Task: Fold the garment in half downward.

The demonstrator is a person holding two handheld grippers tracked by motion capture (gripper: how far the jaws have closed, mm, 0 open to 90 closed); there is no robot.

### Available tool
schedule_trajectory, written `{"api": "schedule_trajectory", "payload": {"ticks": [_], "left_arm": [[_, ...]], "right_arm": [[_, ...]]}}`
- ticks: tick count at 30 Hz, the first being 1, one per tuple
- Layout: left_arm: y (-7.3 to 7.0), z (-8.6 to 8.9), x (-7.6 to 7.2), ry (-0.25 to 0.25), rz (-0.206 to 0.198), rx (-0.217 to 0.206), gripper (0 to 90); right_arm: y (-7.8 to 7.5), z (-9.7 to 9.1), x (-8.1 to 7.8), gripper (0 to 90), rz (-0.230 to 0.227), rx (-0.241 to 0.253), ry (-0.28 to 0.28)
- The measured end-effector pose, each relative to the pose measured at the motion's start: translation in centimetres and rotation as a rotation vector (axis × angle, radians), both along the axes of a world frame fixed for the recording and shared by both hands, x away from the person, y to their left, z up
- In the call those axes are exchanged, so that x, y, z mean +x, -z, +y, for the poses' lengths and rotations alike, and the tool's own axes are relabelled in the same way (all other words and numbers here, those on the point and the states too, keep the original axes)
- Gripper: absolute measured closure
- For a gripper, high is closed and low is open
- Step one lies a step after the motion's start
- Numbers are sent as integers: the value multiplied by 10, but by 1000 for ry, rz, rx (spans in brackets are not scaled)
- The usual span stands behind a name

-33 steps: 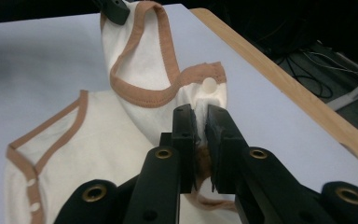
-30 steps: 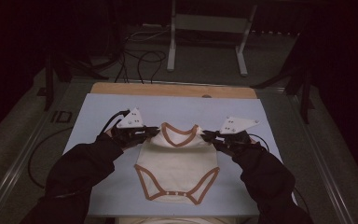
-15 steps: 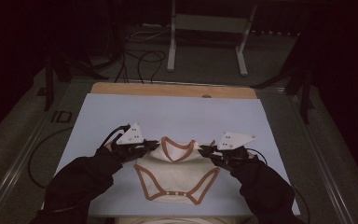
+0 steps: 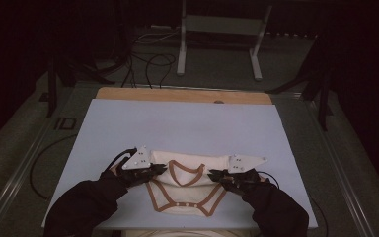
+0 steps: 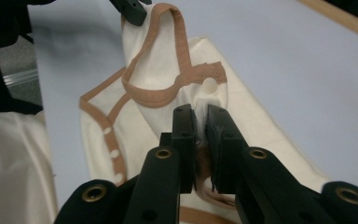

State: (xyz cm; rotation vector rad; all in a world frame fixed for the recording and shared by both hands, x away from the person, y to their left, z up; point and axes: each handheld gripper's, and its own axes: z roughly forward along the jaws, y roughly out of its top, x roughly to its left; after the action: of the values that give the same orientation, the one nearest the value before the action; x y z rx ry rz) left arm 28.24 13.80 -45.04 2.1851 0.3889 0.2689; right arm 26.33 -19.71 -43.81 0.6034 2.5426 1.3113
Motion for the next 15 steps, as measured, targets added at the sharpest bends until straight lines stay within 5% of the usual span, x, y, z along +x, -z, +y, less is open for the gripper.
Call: {"api": "schedule_trajectory", "payload": {"ticks": [15], "left_arm": [[35,5,-16,7,112,16,867]], "right_arm": [[33,2,-12,826,118,-13,-19]]}}
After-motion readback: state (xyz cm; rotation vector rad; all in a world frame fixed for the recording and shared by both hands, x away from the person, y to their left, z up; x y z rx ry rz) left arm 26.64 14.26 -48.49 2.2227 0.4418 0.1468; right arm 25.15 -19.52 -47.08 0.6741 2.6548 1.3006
